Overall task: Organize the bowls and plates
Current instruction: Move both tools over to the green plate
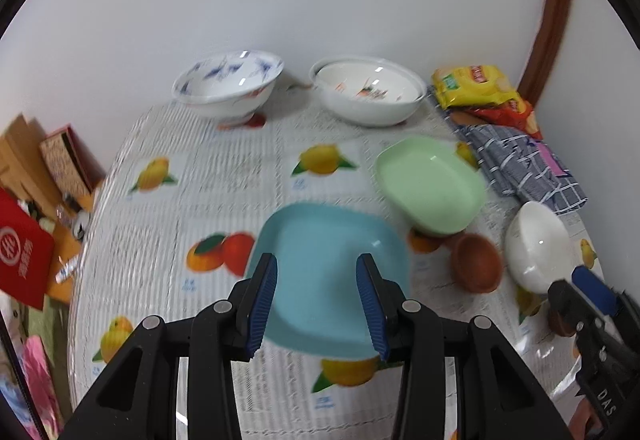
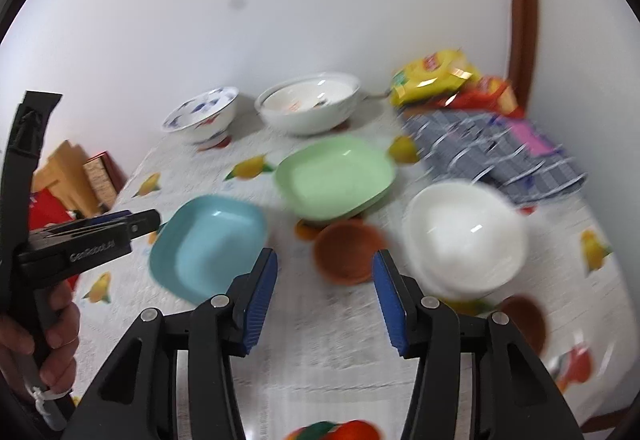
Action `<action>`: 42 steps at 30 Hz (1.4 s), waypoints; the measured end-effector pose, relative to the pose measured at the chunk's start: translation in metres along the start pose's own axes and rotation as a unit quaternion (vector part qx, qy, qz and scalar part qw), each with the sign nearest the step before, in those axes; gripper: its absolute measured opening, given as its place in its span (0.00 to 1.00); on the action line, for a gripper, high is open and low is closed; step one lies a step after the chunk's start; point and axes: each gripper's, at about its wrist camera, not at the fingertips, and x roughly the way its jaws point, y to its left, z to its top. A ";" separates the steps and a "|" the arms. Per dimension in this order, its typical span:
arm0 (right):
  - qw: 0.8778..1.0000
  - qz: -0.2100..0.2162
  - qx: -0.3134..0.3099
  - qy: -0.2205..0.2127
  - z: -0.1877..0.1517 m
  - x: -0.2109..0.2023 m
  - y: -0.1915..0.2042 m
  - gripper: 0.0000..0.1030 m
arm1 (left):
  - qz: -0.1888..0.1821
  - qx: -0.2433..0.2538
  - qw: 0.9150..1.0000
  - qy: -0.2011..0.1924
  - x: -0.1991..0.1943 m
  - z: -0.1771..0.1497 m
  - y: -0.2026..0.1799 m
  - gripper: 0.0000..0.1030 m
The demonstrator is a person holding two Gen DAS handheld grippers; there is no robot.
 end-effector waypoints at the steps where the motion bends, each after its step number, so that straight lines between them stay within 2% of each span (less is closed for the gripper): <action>1: 1.000 -0.008 -0.002 -0.005 0.005 -0.004 -0.003 0.48 | 0.002 0.005 1.000 -0.006 -0.003 0.003 -0.006 0.38; 4: 1.000 -0.024 0.000 -0.020 0.019 -0.014 -0.014 0.48 | -0.002 0.019 1.000 -0.018 -0.010 0.012 -0.023 0.38; 8: 0.999 -0.022 0.004 -0.032 0.041 -0.022 -0.026 0.48 | 0.002 0.029 0.999 -0.027 -0.012 0.028 -0.041 0.38; 14: 0.999 -0.026 0.007 -0.031 0.069 -0.012 -0.040 0.50 | -0.006 0.040 0.999 -0.019 0.003 0.045 -0.055 0.38; 18: 1.000 -0.021 0.009 -0.020 0.080 0.008 -0.047 0.50 | -0.008 0.038 0.999 -0.008 0.018 0.053 -0.057 0.38; 24: 1.000 -0.009 0.014 -0.001 0.097 0.056 -0.054 0.50 | 0.021 0.039 0.999 0.008 0.054 0.068 -0.059 0.38; 34: 1.000 0.005 0.012 0.021 0.133 0.130 -0.052 0.50 | 0.020 0.032 0.999 0.025 0.107 0.088 -0.054 0.38; 39: 0.999 0.011 0.034 0.024 0.128 0.153 -0.059 0.50 | 0.009 0.030 0.999 0.034 0.129 0.094 -0.057 0.38; 42: 0.998 0.007 0.039 0.041 0.122 0.161 -0.061 0.50 | 0.009 0.038 0.998 0.038 0.143 0.094 -0.061 0.38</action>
